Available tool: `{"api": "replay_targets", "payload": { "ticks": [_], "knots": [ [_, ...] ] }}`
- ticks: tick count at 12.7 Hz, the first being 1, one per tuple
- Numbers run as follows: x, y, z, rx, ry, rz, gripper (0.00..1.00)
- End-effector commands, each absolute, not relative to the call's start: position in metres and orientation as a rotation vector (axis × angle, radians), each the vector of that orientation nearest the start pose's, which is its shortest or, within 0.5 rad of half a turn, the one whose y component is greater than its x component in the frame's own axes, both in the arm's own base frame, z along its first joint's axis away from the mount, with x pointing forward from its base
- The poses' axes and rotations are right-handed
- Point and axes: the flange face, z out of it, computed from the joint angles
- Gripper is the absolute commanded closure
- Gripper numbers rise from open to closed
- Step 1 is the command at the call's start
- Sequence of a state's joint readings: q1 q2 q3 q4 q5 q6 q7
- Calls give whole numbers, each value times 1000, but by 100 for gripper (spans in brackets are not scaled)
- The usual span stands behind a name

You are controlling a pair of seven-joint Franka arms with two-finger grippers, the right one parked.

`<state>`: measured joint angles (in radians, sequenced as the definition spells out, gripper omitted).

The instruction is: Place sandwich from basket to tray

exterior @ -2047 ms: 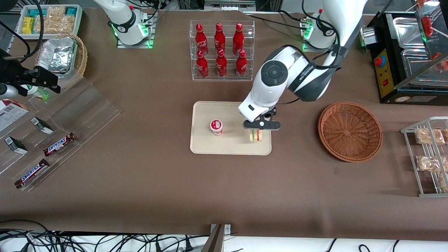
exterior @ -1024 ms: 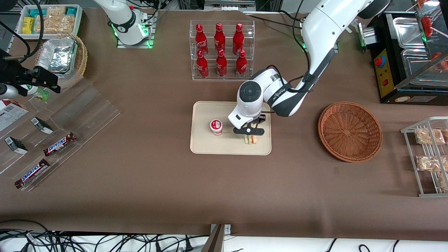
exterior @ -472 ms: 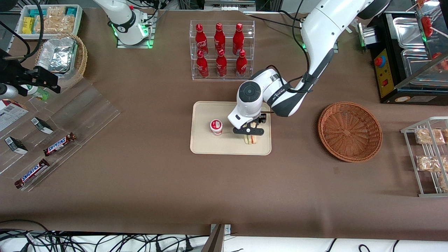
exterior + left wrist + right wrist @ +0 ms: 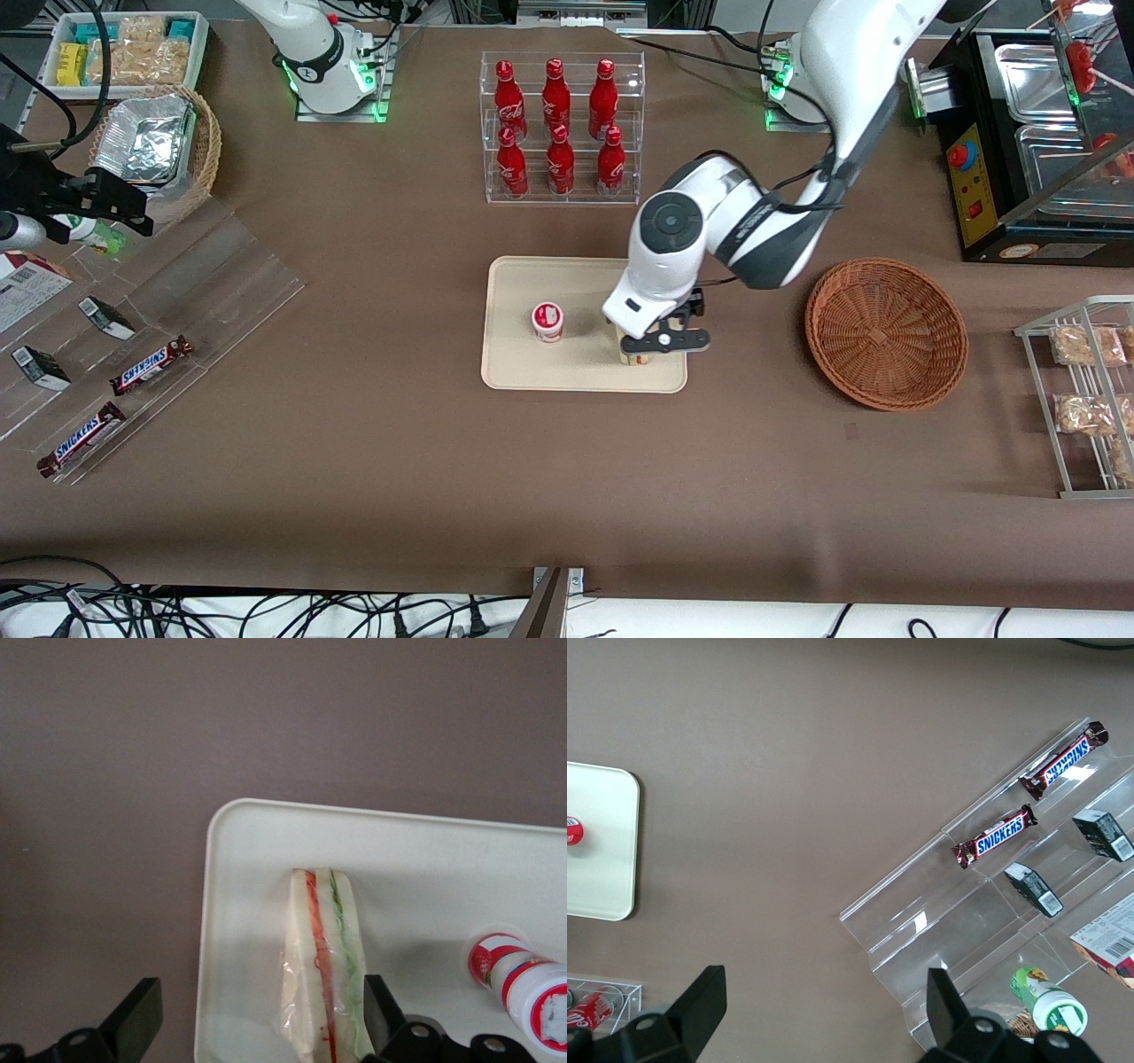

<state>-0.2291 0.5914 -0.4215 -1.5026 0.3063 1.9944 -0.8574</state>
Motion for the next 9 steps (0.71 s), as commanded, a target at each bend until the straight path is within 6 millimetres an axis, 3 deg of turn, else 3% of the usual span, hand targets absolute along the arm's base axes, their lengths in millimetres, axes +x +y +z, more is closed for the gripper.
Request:
{"api": "replay_targets", "payload": {
  "ticks": [1,5,9],
  "knots": [
    [607,-335,394,-3050,-319,-5,0],
    [635,-266,457,-3048,-510,18,0],
    [639,-226,478,-3034,-492,40,0]
  ]
}}
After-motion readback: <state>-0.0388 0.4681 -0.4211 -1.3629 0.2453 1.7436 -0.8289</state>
